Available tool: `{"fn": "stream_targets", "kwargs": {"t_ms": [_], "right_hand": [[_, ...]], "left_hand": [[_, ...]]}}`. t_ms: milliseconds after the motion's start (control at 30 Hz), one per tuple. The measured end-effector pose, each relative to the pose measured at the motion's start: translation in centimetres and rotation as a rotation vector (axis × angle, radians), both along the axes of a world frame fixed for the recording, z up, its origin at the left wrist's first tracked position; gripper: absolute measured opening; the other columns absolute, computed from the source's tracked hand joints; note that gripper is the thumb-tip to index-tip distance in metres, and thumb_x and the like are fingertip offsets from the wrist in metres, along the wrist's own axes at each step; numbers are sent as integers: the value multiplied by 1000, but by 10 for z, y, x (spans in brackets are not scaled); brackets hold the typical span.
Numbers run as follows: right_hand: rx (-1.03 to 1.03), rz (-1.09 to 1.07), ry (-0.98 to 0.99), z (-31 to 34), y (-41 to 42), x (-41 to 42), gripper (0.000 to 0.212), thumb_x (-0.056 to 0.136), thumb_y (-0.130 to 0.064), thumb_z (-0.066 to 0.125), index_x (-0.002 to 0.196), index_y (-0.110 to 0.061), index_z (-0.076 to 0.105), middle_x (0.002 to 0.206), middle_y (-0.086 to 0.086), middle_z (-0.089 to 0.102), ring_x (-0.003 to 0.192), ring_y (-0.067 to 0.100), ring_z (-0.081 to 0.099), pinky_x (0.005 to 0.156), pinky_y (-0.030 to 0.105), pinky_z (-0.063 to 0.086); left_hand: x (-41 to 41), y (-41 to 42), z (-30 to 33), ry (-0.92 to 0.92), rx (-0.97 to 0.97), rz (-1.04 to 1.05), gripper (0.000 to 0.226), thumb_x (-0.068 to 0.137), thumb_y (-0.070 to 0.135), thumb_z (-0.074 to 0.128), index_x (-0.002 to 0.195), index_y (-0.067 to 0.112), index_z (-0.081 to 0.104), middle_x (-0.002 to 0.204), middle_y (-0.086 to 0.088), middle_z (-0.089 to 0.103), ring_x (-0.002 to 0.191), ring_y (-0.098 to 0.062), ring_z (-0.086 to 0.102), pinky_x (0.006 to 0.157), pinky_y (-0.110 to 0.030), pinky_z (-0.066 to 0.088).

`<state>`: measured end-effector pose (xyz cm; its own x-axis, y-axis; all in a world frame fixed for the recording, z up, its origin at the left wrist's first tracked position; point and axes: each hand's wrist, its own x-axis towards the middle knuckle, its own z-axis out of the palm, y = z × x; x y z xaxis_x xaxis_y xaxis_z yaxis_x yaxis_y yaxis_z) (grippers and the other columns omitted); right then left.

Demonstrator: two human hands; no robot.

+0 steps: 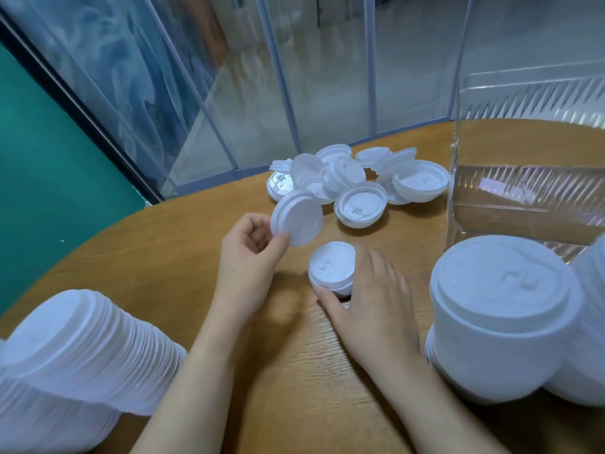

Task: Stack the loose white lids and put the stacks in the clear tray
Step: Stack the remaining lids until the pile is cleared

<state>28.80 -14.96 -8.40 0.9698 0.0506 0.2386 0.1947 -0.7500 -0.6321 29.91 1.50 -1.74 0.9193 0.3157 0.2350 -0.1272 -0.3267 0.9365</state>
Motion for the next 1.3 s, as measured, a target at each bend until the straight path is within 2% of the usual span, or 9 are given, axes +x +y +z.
{"fn": "stream_targets", "kwargs": {"t_ms": [67, 200, 367, 567, 767, 933, 1067, 1167, 1300], "right_hand": [[-8, 11, 9, 0, -1, 0, 72, 86, -59, 69, 140, -16, 51, 125, -1, 56, 120, 23, 51, 100, 29, 31], [-8, 1, 1, 0, 1, 2, 66, 84, -60, 71, 132, -17, 54, 118, -1, 59, 114, 23, 55, 95, 32, 35], [-25, 0, 6, 1, 1, 2, 71, 83, -63, 67, 134, -17, 51, 117, -1, 60, 114, 24, 56, 96, 39, 42], [35, 12, 25, 3, -1, 3, 93, 81, -64, 72, 154, -17, 40, 137, -1, 59, 132, 21, 50, 112, 38, 35], [29, 0, 18, 3, 0, 3, 100, 81, -66, 73, 157, -12, 36, 142, 1, 58, 134, 21, 48, 112, 37, 34], [-8, 7, 5, 1, 0, 3, 100, 79, -62, 74, 158, -15, 34, 143, 1, 55, 136, 21, 46, 113, 37, 31], [-3, 13, -14, 2, 1, 4, 88, 79, -69, 68, 149, -22, 44, 127, -5, 60, 124, 18, 51, 106, 38, 36], [15, 2, -22, 3, 1, 4, 77, 84, -68, 65, 145, -24, 48, 123, -7, 61, 121, 17, 52, 103, 36, 36], [24, 9, -20, 2, 1, 4, 74, 83, -67, 66, 142, -25, 50, 119, -9, 61, 117, 16, 53, 102, 35, 37]], "left_hand": [[-3, 4, -12, 29, -157, 6, 14, 90, 7, 75, 99, 4, 65, 79, 1, 71, 80, -14, 62, 82, -31, 51], [-1, 8, -23, 206, -468, -167, 33, 80, 18, 76, 110, 8, 67, 97, -18, 72, 92, -28, 60, 95, -41, 45], [5, 9, -30, 225, -389, -136, 38, 83, 22, 78, 113, 3, 68, 84, -8, 71, 67, -7, 58, 69, -21, 47], [6, 12, -34, 238, -188, -169, 22, 96, 16, 70, 114, 3, 71, 60, 11, 57, 55, -2, 46, 56, -12, 39], [3, 4, -34, 223, -51, -225, 16, 99, 19, 68, 111, 9, 71, 59, 11, 62, 52, -2, 51, 54, -16, 42], [4, 4, -37, 210, -19, -215, 14, 98, 23, 69, 108, 12, 70, 65, -1, 61, 59, -15, 51, 53, -21, 43], [6, 3, -39, 222, 3, -199, 13, 99, 25, 68, 108, 15, 72, 62, 6, 60, 57, -9, 53, 57, -18, 43], [6, 1, -39, 238, 58, -194, 13, 101, 31, 65, 103, 23, 75, 65, 2, 61, 60, -9, 53, 62, -25, 44], [5, -2, -36, 264, 88, -197, 16, 102, 31, 62, 99, 23, 75, 63, 3, 59, 54, -7, 50, 59, -28, 42]]}}
